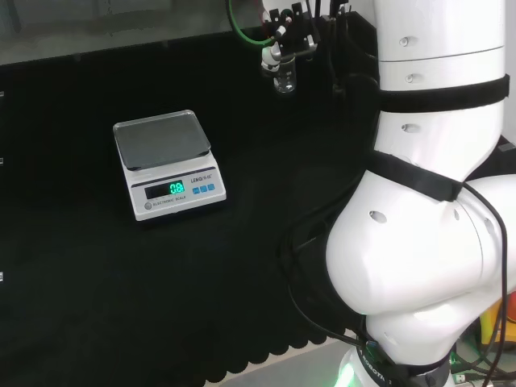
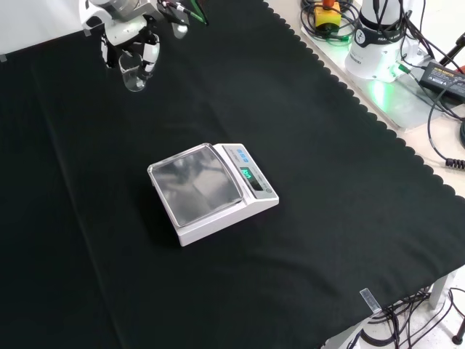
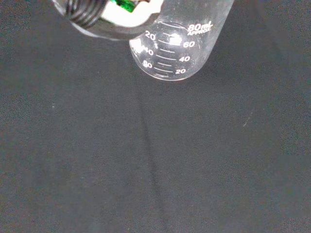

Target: Put the beaker on the electronic balance.

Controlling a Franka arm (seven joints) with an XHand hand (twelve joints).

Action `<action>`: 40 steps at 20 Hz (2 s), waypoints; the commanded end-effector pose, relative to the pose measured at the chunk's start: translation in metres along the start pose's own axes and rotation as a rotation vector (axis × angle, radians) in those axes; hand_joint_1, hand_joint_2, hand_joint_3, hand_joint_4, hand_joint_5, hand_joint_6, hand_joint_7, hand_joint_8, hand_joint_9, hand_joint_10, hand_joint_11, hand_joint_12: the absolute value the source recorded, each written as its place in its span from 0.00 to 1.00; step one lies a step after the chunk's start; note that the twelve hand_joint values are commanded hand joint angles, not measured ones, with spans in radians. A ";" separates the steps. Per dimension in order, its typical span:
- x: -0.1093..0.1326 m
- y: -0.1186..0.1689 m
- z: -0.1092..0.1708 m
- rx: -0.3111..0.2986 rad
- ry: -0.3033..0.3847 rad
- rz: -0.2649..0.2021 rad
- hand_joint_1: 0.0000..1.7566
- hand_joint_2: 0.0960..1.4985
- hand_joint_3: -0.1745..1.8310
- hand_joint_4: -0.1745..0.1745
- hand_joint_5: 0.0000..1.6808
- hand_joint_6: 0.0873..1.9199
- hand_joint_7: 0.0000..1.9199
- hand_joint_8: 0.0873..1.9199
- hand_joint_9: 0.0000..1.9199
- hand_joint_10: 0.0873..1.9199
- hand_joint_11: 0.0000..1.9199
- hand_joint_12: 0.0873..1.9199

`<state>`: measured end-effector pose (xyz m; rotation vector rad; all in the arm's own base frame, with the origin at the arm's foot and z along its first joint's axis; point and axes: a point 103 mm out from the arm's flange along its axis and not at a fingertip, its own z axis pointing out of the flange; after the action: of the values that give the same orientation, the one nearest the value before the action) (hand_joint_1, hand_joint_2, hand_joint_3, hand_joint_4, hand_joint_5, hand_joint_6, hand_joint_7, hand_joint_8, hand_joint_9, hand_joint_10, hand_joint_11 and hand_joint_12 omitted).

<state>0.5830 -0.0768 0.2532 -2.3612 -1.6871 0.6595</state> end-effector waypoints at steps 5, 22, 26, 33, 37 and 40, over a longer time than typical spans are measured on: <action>0.030 -0.031 -0.006 -0.008 0.012 -0.032 0.59 0.49 0.37 0.00 0.58 0.10 0.47 0.26 0.76 0.00 0.81 0.27; 0.123 -0.084 -0.002 -0.035 0.011 -0.171 0.58 0.49 0.37 0.00 0.57 0.10 0.47 0.26 0.75 0.00 0.81 0.26; 0.144 -0.090 0.001 -0.024 0.010 -0.209 0.58 0.49 0.37 0.00 0.57 0.10 0.47 0.26 0.75 0.00 0.81 0.26; 0.179 -0.104 0.007 -0.023 0.004 -0.274 0.58 0.49 0.37 0.00 0.57 0.10 0.47 0.26 0.75 0.00 0.82 0.26; 0.194 -0.109 0.008 -0.017 0.006 -0.299 0.58 0.49 0.37 0.00 0.57 0.10 0.47 0.26 0.75 0.00 0.82 0.26; 0.204 -0.113 0.007 -0.019 -0.004 -0.318 0.58 0.49 0.37 0.00 0.57 0.11 0.47 0.26 0.75 0.00 0.82 0.26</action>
<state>0.5385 0.1364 0.2391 -2.0638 -1.9903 0.5876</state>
